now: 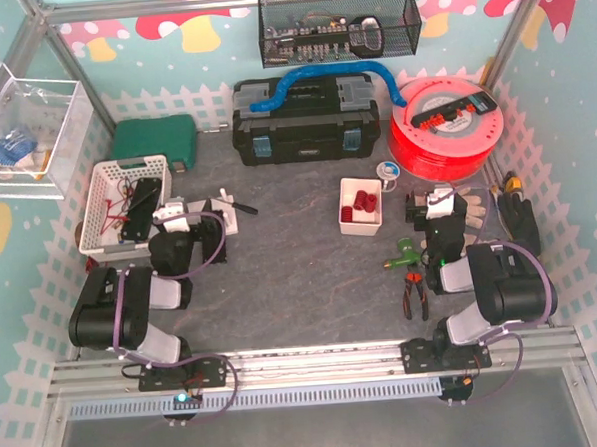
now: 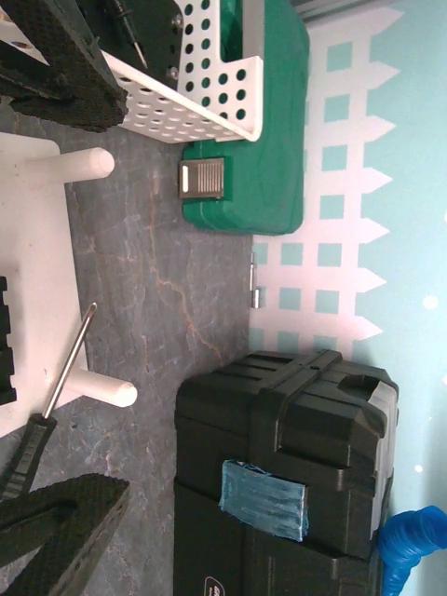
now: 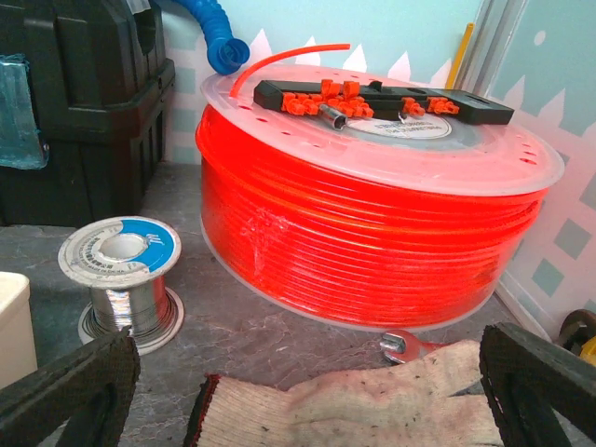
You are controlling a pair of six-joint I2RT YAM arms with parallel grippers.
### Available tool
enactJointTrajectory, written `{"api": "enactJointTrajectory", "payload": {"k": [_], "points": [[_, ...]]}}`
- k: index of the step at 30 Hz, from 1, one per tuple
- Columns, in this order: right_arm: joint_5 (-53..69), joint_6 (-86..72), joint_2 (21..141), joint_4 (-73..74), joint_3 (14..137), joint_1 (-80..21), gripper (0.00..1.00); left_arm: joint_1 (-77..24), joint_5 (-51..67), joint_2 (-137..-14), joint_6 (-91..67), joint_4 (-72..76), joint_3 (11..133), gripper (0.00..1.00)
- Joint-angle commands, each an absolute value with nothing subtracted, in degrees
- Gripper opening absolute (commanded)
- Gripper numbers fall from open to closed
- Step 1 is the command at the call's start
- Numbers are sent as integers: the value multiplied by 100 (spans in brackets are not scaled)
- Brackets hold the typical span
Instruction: Install the large spring
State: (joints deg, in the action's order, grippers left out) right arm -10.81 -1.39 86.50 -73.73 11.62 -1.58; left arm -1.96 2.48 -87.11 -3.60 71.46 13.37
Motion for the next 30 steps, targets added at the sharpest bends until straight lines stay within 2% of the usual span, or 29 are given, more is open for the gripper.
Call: {"api": "enactJointTrajectory", "payload": {"k": [1,10,15,17,20,25,28,30], "points": [[-1080,-185,8683,-7551,1138,-114,99,-209,273,-8736,-316,7266,1312,99],[-1112,-186,8654,-7586,1128,-114,99,-211,264,-8730,-316,7275,1310,99],[-992,-162,7853,-6246,1484,-122,99,-239,236,-8496,-287,7141,1296,99],[-873,-163,7431,-5616,1754,-119,99,-253,208,-8007,-315,6301,1466,99],[-717,-550,6743,-4561,2229,-118,99,-262,155,-7183,-607,4259,2307,99],[68,-1078,6222,-2431,3436,-118,99,-268,-313,-6401,-2512,1416,3944,99],[-234,-2257,6177,-1506,3876,-114,99,-264,73,-6165,-2761,420,4616,99],[-656,-3163,6083,-921,3941,-114,99,-264,598,-5947,-2725,284,4658,99]]}}
